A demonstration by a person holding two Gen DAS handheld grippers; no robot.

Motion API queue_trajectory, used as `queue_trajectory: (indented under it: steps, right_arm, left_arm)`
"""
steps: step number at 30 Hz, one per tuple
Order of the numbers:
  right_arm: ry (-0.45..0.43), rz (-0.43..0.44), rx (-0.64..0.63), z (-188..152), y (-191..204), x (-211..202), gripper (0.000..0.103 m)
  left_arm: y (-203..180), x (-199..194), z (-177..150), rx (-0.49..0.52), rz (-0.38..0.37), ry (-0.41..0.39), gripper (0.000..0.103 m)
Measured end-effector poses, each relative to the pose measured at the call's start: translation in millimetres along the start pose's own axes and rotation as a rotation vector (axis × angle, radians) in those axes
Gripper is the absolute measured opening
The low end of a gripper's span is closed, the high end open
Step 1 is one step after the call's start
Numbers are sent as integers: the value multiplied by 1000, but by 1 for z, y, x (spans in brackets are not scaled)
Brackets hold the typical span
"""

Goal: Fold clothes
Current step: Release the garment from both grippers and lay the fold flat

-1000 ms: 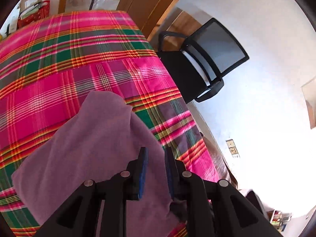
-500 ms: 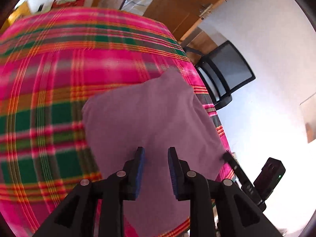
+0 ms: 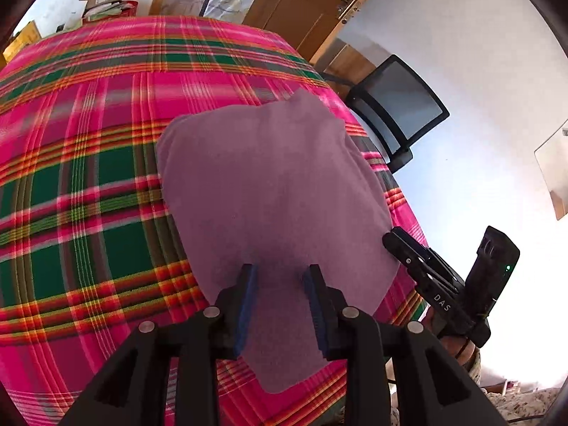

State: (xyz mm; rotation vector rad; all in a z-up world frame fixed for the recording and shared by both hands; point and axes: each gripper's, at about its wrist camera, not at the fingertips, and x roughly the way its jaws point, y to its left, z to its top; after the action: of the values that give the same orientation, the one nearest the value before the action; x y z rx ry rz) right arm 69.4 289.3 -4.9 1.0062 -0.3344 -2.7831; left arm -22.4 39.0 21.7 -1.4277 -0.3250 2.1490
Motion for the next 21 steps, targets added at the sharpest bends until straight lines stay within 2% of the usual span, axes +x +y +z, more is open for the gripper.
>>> queue_trajectory:
  steps: [4,9,12,14,18,21]
  right_arm:
    - [15,-22,-40,1,0,0,45]
    - [31,-14,-74,15,1,-1,46]
    - [2,-11,-68,25,-1,-3,46]
    - [5,-22,-54,29,-5,2,46]
    - [51,-21,-30,26,-10,15,46]
    - [69,-20,-11,20,-15,20,46]
  left_arm:
    - [9,-2,1,-28,-29,0,30]
    - [14,-12,15,-2,66,-28,30]
    - [34,-20,28,-68,88,-83,30]
    - [50,-22,35,-148,76,-102,30]
    - [64,-15,32,-221,12,-91,36]
    - [63,-8,31,-205,20,-71,38]
